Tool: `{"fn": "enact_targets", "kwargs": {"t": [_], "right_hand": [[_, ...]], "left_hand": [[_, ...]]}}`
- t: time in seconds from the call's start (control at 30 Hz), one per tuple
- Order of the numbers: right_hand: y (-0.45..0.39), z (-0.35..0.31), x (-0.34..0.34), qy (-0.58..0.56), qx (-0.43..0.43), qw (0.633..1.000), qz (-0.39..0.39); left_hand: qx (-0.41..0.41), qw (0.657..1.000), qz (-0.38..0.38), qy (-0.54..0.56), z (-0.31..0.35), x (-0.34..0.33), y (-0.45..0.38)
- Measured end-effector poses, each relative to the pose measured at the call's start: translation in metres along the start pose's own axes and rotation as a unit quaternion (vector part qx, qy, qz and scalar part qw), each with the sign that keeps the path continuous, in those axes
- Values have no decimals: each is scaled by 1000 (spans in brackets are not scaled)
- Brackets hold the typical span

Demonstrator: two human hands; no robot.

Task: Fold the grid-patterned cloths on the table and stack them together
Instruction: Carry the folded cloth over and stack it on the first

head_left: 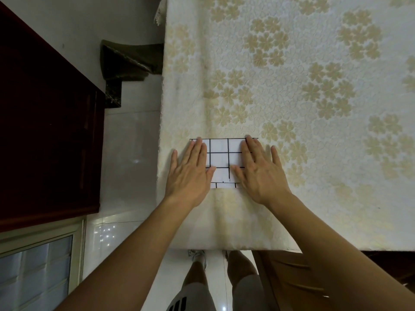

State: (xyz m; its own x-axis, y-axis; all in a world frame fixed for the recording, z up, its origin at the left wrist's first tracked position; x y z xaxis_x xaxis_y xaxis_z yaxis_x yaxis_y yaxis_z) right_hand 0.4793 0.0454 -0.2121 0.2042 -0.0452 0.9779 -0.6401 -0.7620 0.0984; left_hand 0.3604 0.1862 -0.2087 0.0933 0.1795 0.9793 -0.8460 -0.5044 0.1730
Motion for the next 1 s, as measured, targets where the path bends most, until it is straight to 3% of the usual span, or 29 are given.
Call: {"fn": "enact_targets", "kwargs": {"t": [0.23,0.47,1.0], "right_hand": [[27,-5,5,-11,21,996,82],[66,-6,-18,22,25,999,34],[93,-4,-19,24,12,999,33]], "left_hand": [[-26,998,48,33,4,-1,29],[-14,999,23,32,2,-20,66],[13,998,20,60,1,-18,95]]}}
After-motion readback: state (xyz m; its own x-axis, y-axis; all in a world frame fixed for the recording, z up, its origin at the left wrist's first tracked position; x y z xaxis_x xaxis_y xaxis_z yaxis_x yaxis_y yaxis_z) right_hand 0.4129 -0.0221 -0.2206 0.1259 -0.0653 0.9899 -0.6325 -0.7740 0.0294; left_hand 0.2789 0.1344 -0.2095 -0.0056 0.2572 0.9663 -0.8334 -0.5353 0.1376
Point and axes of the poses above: each hand's wrist, its own y-axis away from the middle knuckle, its own x-axis out of the back of the hand, z = x × y, the point moved 3 cm from there along -y, towards the middle knuckle, and after that the axes turned 14 degrees about z, right-handed, at the moved point
